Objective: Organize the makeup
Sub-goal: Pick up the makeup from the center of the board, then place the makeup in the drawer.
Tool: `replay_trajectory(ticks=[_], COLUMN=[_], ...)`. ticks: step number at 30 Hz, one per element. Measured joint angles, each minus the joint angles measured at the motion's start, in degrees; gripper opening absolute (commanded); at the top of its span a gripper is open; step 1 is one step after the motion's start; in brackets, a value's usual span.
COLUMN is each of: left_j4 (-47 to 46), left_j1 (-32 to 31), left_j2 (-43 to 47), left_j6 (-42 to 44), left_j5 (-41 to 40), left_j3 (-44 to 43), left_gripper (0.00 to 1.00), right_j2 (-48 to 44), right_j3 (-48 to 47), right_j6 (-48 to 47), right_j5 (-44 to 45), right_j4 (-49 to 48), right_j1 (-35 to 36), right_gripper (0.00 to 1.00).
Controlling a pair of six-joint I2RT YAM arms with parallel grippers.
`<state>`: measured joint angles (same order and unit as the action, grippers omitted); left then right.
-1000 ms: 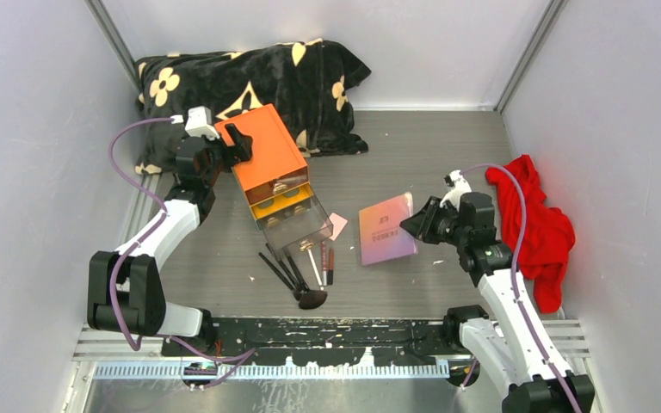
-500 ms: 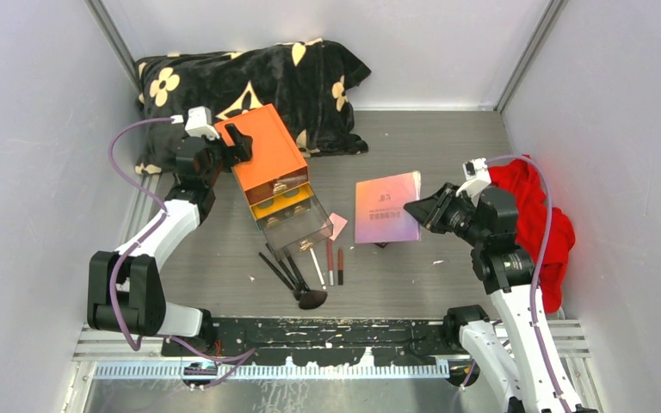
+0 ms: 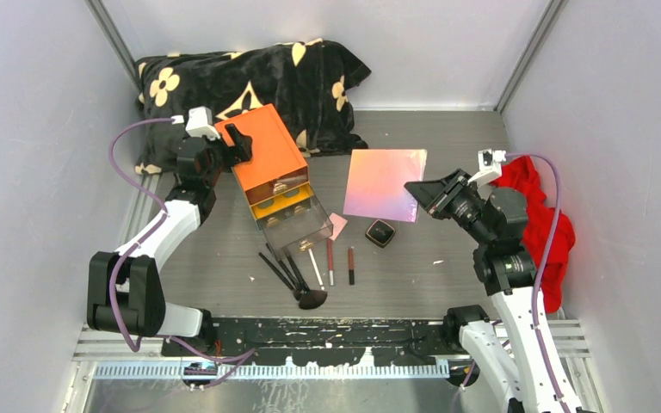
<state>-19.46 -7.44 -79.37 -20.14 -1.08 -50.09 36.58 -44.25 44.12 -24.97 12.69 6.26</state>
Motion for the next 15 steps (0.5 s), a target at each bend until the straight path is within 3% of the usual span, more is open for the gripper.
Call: replay_trajectory(ticks=[15], left_j4=[0.0], left_j1=[-0.2], left_j2=[0.0], left_j6=[0.1], left_j5=[-0.4], left_j3=[0.0], left_gripper=[0.85], right_j2=[16.7], right_j3=[-14.4], right_j6=[-9.0], right_j5=[-5.3], right_j4=[1.0], right_j1=[2.4], right_gripper=[0.01])
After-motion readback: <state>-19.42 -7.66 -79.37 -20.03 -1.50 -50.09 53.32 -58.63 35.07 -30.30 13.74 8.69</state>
